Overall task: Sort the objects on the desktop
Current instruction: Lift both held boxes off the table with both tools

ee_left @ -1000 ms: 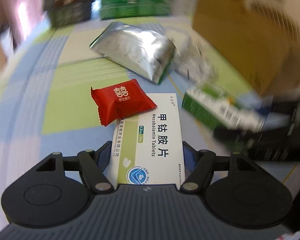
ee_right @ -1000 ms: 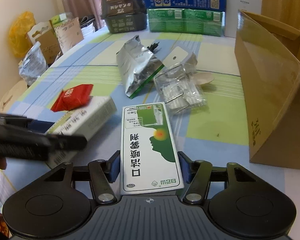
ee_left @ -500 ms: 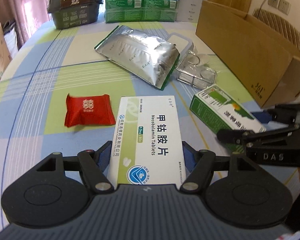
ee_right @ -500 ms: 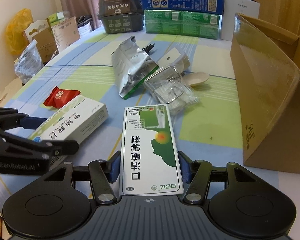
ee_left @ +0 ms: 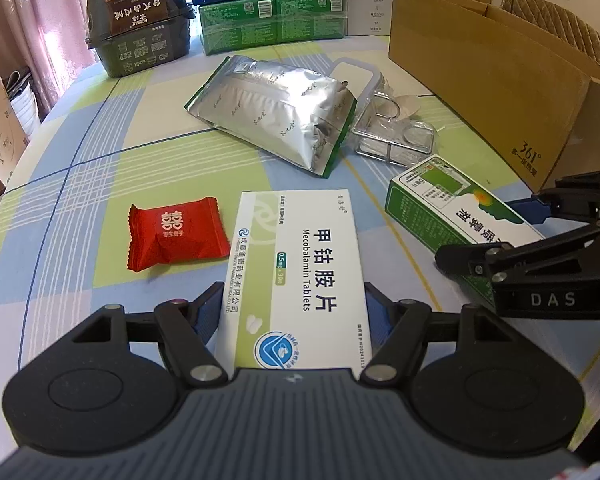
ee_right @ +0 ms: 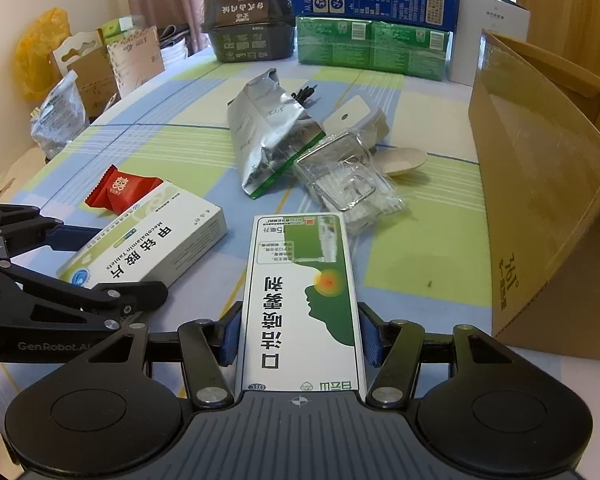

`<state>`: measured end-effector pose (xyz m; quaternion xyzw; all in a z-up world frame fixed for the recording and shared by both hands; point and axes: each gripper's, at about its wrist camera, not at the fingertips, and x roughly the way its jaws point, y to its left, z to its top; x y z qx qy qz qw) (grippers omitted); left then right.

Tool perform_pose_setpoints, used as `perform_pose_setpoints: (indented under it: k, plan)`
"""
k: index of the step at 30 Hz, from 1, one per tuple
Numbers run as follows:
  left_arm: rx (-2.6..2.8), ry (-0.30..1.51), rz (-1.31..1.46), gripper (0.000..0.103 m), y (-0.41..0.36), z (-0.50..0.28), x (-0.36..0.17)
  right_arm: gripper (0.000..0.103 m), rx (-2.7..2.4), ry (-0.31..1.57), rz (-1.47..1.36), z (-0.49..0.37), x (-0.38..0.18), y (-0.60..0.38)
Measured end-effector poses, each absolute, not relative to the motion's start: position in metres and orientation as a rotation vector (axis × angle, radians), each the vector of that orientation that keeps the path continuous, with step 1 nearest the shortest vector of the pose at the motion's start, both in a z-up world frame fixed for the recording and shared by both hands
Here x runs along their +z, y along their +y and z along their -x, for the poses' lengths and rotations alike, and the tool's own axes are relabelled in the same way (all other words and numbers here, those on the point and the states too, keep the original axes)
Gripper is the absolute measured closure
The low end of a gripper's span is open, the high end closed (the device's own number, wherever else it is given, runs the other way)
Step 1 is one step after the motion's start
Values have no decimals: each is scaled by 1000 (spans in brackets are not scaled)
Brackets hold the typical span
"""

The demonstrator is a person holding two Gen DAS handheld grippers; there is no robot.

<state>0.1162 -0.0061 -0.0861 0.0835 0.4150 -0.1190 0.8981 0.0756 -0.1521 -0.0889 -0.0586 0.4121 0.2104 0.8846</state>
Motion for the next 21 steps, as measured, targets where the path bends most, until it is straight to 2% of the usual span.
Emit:
perform_pose_setpoints:
  k: [21]
  plan:
    - [-238, 820, -151, 37, -13, -115, -70, 50, 389, 784, 90, -72, -70, -160]
